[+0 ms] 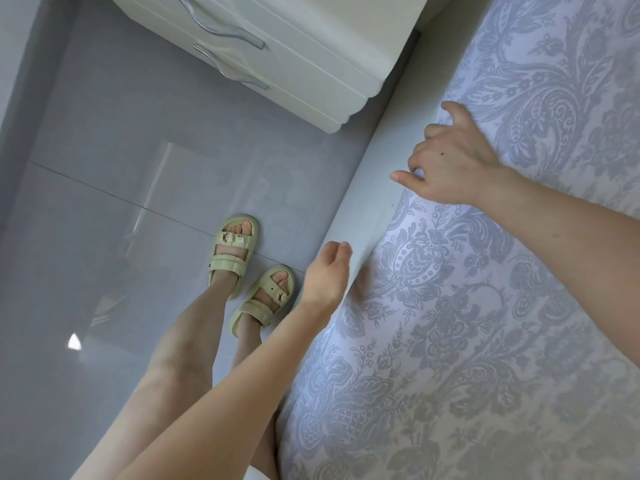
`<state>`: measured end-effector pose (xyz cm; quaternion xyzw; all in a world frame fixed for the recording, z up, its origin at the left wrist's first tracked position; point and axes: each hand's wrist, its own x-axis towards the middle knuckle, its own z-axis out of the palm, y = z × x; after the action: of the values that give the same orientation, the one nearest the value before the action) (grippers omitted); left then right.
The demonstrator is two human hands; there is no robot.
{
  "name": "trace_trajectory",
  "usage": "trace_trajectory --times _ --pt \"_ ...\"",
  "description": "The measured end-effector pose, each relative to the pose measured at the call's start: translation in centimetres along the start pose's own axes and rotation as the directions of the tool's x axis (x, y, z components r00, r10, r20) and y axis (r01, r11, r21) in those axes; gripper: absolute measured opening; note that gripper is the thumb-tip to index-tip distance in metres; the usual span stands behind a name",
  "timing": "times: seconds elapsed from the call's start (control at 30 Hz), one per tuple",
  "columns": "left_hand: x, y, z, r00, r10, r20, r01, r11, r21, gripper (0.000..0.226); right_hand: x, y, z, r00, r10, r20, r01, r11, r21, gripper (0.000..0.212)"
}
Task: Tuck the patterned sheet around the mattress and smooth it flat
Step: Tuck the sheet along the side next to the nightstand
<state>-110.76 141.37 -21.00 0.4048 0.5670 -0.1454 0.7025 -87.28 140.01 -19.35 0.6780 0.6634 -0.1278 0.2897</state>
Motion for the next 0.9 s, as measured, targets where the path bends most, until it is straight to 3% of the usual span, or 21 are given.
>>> trace_trajectory --times 0.1,0.2,0.37,0.6,0.8,0.9 --pt "-1.0 -1.6 -1.7 0.998 0.014 -0.061 -0.013 1.0 0.01 0.025 -0.5 -0.6 -0.6 0.998 0.031 -0.05 -0.029 0.998 0.053 0.066" --pt "-2.9 -4.4 -2.6 0.999 -0.016 0.038 0.013 0.996 0.09 0.033 -2.3 -4.0 -1.6 0.983 0.048 -0.177 -0.007 0.974 0.228 0.062" --pt "-5.2 -9.2 -2.6 0.984 -0.106 0.144 0.085 0.986 0.143 0.054 -7.5 -13.1 -1.7 0.971 -0.161 -0.177 0.223 0.875 0.43 0.051" --pt "-6.8 -14.0 -6.0 0.972 -0.161 0.169 0.109 0.953 0.282 0.029 -10.3 -19.8 0.6 0.964 -0.246 -0.102 0.266 0.909 0.321 0.052" --pt "-8.6 -16.9 -7.1 0.954 -0.184 0.239 0.101 0.941 0.322 0.035 -9.2 -21.4 0.5 0.973 -0.215 -0.086 0.231 0.932 0.28 0.056" --pt "-8.8 -17.5 -6.6 0.961 -0.185 0.206 0.121 0.949 0.29 0.033 -9.1 -21.7 0.0 0.969 -0.236 0.074 0.204 0.932 0.299 0.067"
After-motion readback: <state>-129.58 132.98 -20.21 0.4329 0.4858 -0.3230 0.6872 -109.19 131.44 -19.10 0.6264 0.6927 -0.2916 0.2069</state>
